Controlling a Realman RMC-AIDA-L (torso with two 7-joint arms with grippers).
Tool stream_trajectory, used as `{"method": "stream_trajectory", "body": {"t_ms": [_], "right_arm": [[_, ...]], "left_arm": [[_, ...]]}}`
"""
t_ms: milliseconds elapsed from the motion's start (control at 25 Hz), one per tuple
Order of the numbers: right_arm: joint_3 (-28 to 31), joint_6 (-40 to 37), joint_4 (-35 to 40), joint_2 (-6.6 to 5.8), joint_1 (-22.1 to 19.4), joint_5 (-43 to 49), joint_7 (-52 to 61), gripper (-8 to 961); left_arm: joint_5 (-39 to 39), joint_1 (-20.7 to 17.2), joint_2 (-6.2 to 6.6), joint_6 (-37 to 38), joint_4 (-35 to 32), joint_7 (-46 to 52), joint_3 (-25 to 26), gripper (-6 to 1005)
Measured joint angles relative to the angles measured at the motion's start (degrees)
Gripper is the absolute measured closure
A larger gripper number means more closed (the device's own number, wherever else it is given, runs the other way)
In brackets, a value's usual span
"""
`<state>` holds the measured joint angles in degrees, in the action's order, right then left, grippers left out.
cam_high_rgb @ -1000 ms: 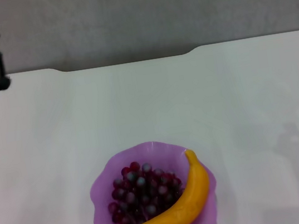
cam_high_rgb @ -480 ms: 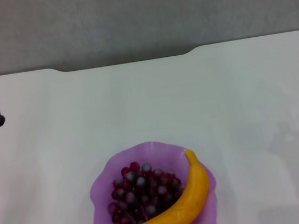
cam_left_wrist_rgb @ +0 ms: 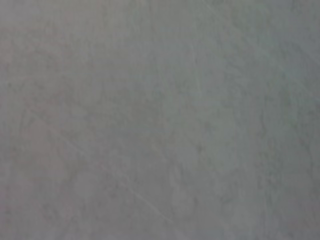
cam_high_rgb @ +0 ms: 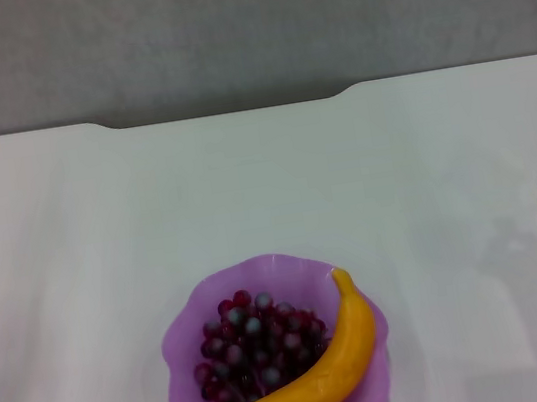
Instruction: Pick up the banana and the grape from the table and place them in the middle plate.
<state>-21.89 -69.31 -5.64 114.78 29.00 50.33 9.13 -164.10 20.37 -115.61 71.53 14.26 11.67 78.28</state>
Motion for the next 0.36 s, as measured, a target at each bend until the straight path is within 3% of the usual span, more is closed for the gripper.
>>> {"method": "stream_trajectory", "body": {"t_ms": [360], "right_arm": [[0.29,-0.08,0.94,0.00,0.55,-0.28,0.90,954]], "left_arm": [[-0.05,1.46,-0.54,-0.18,-1.23,-0.56,-0.03,980]]}}
